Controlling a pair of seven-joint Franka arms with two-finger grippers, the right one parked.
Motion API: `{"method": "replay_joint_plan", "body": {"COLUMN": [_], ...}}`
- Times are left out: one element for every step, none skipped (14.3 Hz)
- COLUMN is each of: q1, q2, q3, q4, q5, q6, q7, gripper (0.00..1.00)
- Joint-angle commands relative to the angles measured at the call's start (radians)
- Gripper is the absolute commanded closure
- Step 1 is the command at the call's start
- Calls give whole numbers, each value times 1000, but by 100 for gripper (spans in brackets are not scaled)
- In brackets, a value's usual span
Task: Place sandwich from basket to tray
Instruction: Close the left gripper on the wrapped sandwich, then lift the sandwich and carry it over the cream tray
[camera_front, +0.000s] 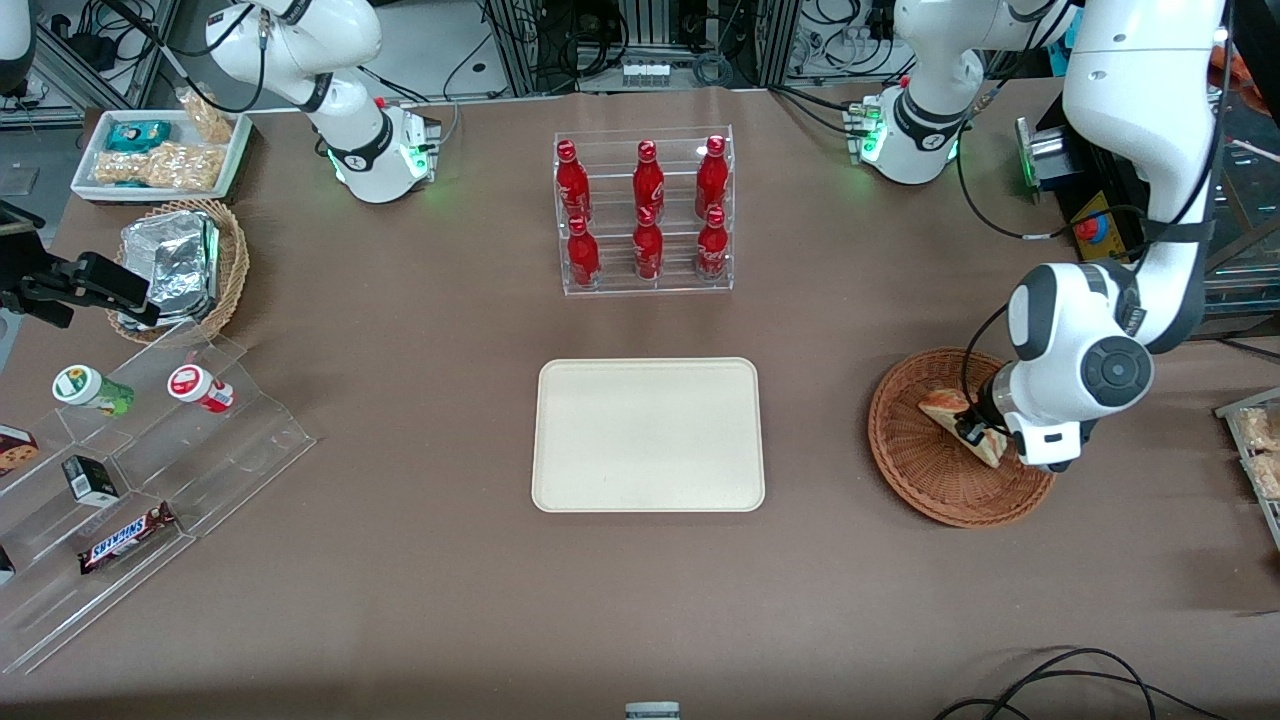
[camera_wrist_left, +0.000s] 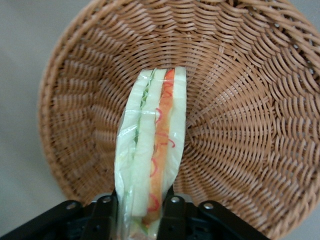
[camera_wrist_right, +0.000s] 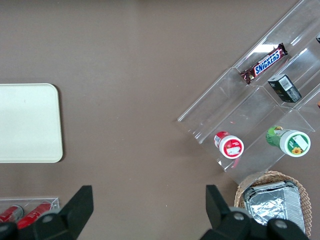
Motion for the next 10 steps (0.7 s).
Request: {"method": "replay_joint_plan", "body": {"q1": [-41,-73,-98,-133,-165,-201,-244,-282,-322,-365], "q2": [-8,-10,-5,0,13,30,62,107,156,206], "q3": [1,1,0,-8,-11,-16,-25,-28,-28,-28], "q4": [130,136,138,142,159,173,209,261,314,370], "q5": [11,11,9,8,3,3,3,6,8,-1], "q6": [-147,-149,-141,-135,-119,-91,-79,-78,-78,-77], "q7": [-25,-4,41,102,198,266,305,311,308,294], "gripper": [100,100,100,100,100,99,97,96,96,97]}}
